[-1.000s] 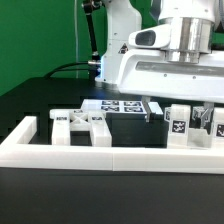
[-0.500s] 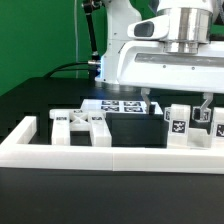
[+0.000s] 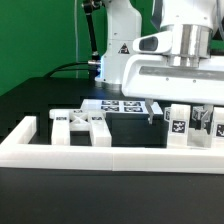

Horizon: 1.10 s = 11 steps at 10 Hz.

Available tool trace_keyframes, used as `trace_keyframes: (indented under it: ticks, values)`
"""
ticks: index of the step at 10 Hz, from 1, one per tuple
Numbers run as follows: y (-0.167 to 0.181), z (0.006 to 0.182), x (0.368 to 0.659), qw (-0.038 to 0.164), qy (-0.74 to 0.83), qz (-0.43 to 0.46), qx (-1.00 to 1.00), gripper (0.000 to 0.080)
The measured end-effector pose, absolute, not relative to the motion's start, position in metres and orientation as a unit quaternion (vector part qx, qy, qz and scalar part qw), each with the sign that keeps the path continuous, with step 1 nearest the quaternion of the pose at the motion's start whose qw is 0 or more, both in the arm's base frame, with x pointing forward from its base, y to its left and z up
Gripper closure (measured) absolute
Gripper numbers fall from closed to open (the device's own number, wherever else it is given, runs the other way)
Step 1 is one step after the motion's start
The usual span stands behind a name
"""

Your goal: Assemble chair

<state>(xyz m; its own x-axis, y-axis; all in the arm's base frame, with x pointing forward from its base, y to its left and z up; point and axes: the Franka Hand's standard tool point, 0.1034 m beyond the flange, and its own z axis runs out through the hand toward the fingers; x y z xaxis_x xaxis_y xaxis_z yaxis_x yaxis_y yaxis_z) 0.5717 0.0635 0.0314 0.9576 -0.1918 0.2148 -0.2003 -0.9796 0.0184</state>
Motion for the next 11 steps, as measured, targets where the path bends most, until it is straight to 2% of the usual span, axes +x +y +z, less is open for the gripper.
trace_keyframes:
  ticks: [6,8,9,10,11]
  values:
    - [0.0593,0.0171,0.5711,0.028,-0.096,0.100,0.990,0.0150]
    - [0.0586,0.0169,0.5710,0.028,-0.097,0.100,0.990,0.0417]
    - [0.0586,0.0174,0.5715,0.028,-0.097,0.101,0.990,0.0417]
    - [0.0586,0.0174,0.5715,0.028,-0.097,0.101,0.990,0.0471]
    - [0.0586,0.0174,0.5716,0.028,-0.097,0.101,0.990,0.0471]
